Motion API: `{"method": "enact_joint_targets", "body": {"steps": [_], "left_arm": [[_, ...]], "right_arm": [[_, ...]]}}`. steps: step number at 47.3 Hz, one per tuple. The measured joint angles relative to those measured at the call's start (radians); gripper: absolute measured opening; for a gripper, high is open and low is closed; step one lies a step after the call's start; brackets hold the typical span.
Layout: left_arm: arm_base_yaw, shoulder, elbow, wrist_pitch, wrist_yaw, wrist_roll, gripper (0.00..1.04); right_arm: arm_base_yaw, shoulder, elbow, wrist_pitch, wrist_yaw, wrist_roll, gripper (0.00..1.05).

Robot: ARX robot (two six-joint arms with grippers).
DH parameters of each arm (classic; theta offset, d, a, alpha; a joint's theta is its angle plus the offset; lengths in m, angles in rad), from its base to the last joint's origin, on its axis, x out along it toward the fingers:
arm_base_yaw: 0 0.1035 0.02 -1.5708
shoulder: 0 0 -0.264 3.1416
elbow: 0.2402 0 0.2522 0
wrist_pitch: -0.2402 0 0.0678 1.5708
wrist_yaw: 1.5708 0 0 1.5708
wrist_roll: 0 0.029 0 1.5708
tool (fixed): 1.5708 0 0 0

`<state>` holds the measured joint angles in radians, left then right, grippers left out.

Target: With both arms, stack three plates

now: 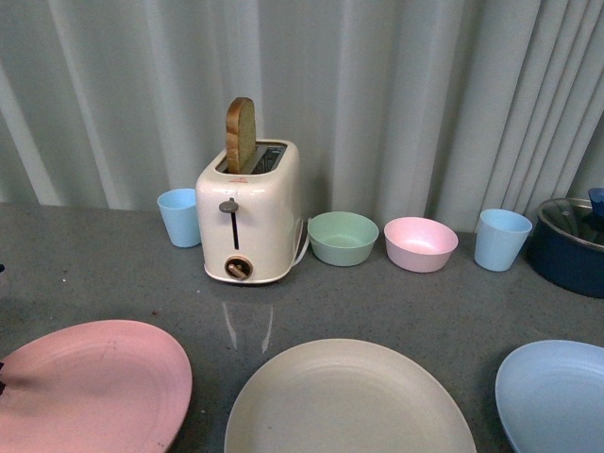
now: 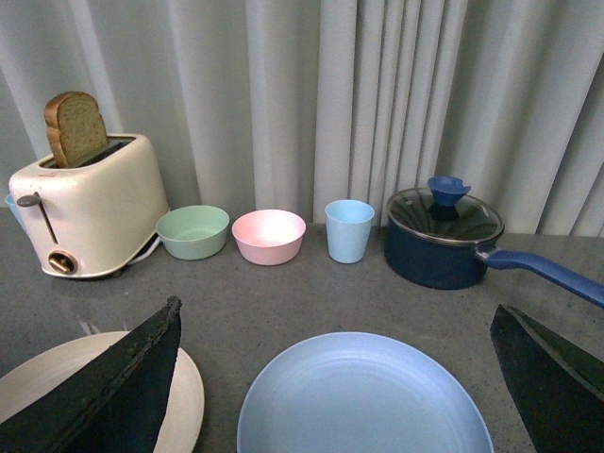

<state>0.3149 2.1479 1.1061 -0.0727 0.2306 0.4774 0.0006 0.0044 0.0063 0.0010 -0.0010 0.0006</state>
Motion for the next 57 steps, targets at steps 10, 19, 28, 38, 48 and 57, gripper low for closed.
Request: {"method": "enact_joint_targets", "body": {"steps": [10, 19, 28, 38, 48, 57], "left_arm": [[0.004, -0.002, 0.01, -0.017, 0.017, -0.02, 0.05], [0.016, -0.009, 0.045, -0.085, 0.045, -0.051, 0.05], [0.032, -0.035, 0.095, -0.153, 0.071, -0.065, 0.04], [0.063, -0.082, 0.178, -0.236, 0.104, -0.09, 0.03], [0.079, -0.155, 0.294, -0.369, 0.166, -0.132, 0.03], [0.034, -0.229, 0.317, -0.47, 0.196, -0.163, 0.03]], "right_arm": [[0.0, 0.0, 0.0, 0.0, 0.0, 0.0, 0.97], [0.0, 0.0, 0.0, 0.0, 0.0, 0.0, 0.97], [0.0, 0.0, 0.0, 0.0, 0.0, 0.0, 0.97], [0.0, 0.0, 0.0, 0.0, 0.0, 0.0, 0.97], [0.0, 0.0, 0.0, 0.0, 0.0, 0.0, 0.97], [0.0, 0.0, 0.0, 0.0, 0.0, 0.0, 0.97]]}}
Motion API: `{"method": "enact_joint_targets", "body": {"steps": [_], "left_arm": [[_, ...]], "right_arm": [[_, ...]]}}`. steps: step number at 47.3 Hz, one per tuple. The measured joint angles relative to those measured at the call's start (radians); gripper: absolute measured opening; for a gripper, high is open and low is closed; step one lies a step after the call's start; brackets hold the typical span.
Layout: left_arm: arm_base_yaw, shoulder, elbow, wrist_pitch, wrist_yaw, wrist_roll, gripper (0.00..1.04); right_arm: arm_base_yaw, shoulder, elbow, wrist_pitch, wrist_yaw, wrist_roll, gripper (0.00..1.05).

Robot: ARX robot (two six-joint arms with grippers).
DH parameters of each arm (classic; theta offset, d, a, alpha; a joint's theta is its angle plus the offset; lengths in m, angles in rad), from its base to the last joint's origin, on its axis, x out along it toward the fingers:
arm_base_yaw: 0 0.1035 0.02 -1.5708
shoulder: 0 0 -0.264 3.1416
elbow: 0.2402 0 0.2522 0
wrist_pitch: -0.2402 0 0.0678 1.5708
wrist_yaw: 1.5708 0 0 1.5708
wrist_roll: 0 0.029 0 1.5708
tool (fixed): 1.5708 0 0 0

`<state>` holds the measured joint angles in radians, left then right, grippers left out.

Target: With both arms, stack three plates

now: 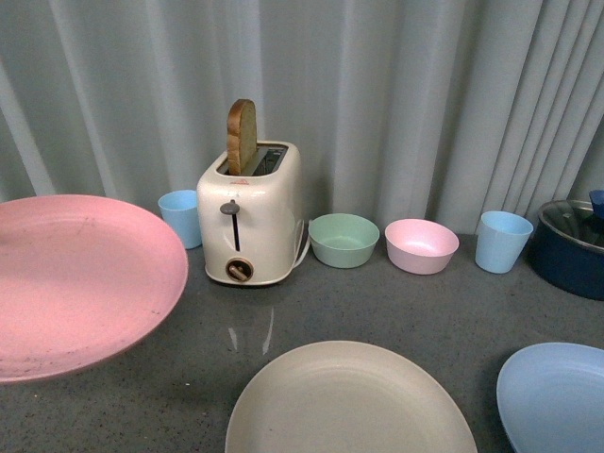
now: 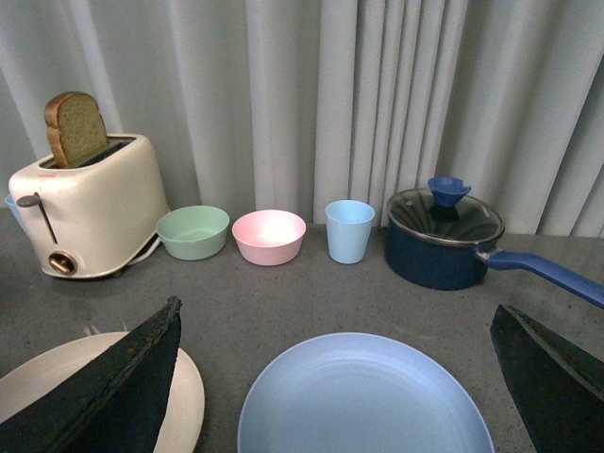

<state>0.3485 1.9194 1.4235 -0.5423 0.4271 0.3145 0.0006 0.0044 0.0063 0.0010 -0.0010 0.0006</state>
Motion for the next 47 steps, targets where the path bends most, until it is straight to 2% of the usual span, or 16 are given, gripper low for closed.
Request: {"method": "enact_joint_targets", "body": {"steps": [5, 15, 21, 30, 38, 47], "left_arm": [[-0.056, -0.042, -0.011, -0.036, 0.006, -0.024, 0.03], [-0.241, -0.145, -0.114, -0.044, 0.029, -0.111, 0.03], [-0.357, -0.177, -0.183, -0.005, 0.026, -0.159, 0.03], [-0.543, -0.159, -0.242, 0.105, -0.028, -0.257, 0.03], [-0.632, -0.076, -0.228, 0.158, -0.056, -0.333, 0.03], [-0.661, 0.004, -0.201, 0.233, -0.093, -0.379, 0.03]], "right_arm": [[0.0, 0.0, 0.0, 0.0, 0.0, 0.0, 0.97], [0.0, 0.0, 0.0, 0.0, 0.0, 0.0, 0.97], [0.0, 0.0, 0.0, 0.0, 0.0, 0.0, 0.97], [0.0, 0.0, 0.0, 0.0, 0.0, 0.0, 0.97], [0.0, 0.0, 0.0, 0.0, 0.0, 0.0, 0.97], [0.0, 0.0, 0.0, 0.0, 0.0, 0.0, 0.97]]}}
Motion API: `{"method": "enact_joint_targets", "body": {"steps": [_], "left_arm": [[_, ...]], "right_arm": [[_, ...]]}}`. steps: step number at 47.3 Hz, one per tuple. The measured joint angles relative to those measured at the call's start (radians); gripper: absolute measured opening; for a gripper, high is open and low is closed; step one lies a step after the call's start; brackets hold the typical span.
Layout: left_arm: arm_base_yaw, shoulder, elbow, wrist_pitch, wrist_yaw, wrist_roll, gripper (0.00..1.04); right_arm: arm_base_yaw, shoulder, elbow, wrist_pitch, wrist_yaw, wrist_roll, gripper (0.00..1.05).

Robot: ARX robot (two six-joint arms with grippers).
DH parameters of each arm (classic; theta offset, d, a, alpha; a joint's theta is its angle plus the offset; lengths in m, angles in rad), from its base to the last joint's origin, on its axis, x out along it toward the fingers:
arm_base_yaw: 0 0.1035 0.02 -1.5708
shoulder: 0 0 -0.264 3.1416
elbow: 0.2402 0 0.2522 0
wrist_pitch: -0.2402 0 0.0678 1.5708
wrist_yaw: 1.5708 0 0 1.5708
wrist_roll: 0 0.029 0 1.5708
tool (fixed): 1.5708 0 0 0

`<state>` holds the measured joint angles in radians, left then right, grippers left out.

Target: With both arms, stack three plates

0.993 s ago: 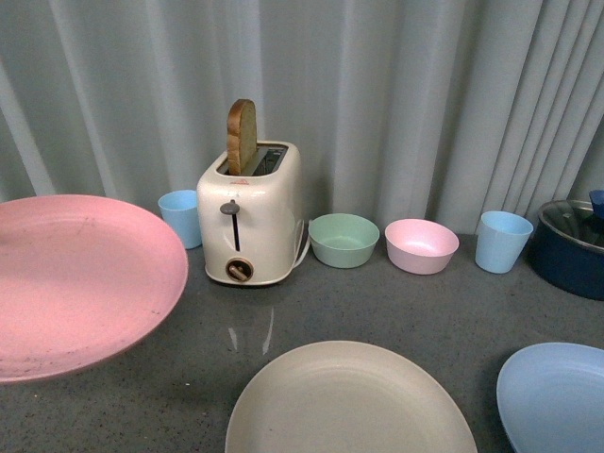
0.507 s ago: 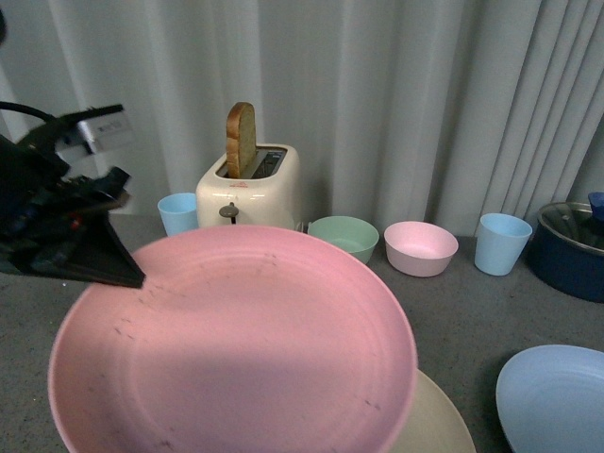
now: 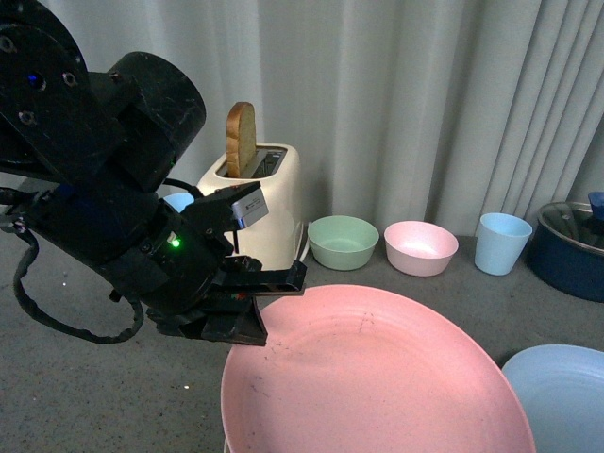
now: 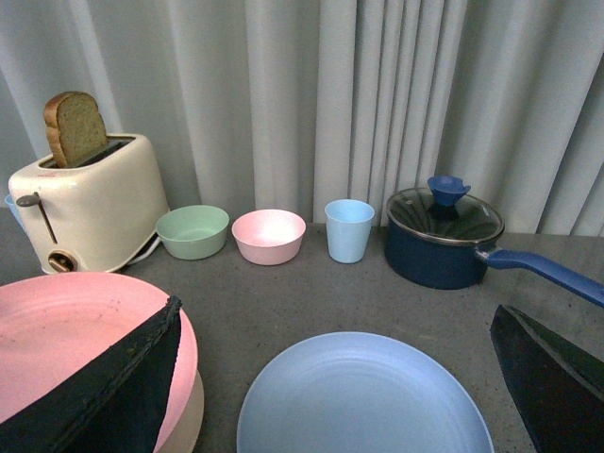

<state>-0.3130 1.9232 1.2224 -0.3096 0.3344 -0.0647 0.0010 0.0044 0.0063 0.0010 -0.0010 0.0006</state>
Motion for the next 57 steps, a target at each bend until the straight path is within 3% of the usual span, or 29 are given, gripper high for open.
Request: {"method": "enact_joint_targets", "body": {"steps": [23, 57], "left_arm": [[0.013, 0.114, 0.023, 0.149, -0.033, -0.06, 0.03], [0.042, 0.121, -0.074, 0.212, -0.009, -0.064, 0.03]], "right_arm": [[0.0, 0.0, 0.0, 0.0, 0.0, 0.0, 0.97], [0.0, 0.0, 0.0, 0.0, 0.0, 0.0, 0.97]]}}
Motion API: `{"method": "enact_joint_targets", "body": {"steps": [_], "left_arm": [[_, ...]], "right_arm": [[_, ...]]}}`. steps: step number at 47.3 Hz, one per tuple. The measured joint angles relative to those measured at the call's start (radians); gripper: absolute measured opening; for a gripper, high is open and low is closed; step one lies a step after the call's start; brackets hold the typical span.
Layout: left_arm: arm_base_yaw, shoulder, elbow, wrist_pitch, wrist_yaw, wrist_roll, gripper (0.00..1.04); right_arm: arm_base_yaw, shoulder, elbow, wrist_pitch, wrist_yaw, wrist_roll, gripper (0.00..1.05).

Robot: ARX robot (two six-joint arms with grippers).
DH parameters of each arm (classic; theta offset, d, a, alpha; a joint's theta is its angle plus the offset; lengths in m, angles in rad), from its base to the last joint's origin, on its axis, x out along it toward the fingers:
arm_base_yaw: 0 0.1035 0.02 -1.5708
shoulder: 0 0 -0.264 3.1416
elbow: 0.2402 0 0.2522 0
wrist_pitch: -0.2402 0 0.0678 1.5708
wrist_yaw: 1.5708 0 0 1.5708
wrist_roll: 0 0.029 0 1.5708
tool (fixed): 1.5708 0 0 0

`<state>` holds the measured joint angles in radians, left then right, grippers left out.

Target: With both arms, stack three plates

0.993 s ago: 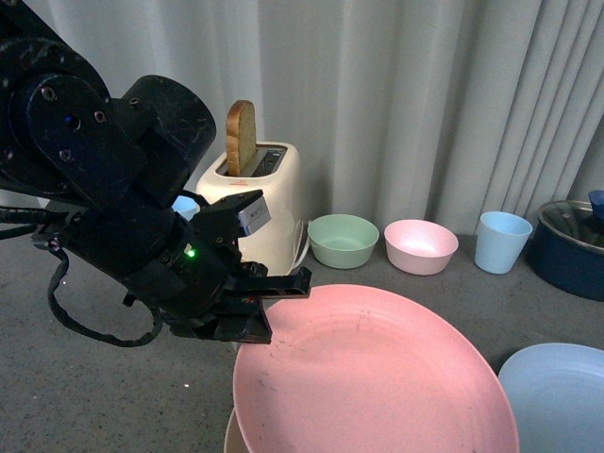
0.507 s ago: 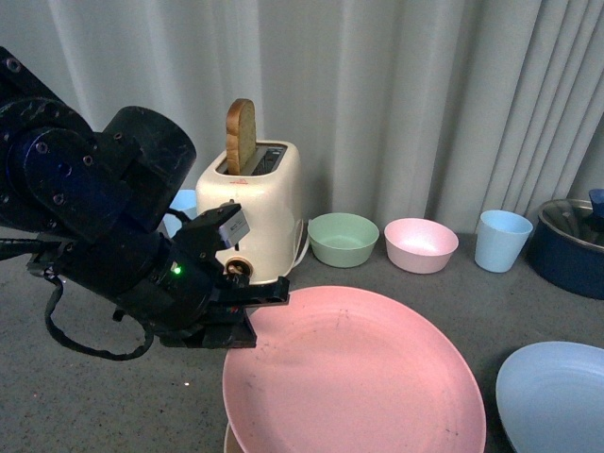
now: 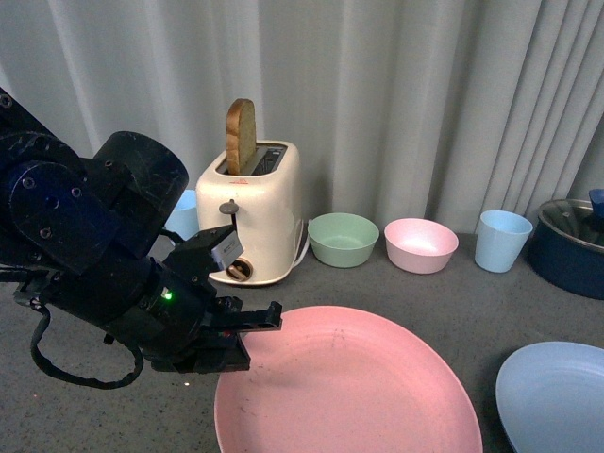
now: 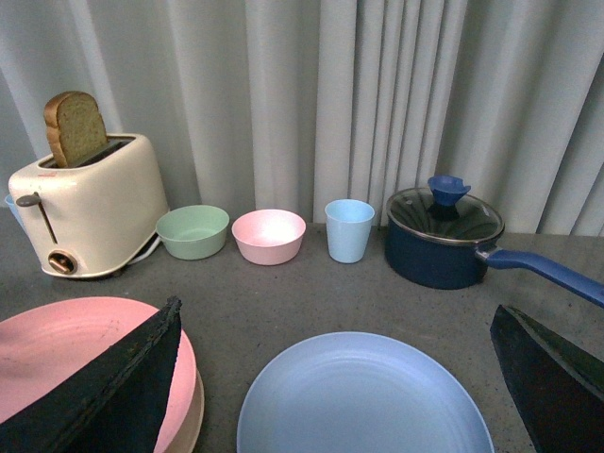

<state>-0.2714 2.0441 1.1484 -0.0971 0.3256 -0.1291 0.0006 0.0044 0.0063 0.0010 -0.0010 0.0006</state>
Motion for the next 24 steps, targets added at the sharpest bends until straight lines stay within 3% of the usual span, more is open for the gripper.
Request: {"method": "enact_joint_targets", "body": {"steps": [24], "left_arm": [[-0.023, 0.007, -0.019, 0.014, -0.039, 0.011, 0.07]], "right_arm": [[0.0, 0.0, 0.0, 0.0, 0.0, 0.0, 0.97]]}}
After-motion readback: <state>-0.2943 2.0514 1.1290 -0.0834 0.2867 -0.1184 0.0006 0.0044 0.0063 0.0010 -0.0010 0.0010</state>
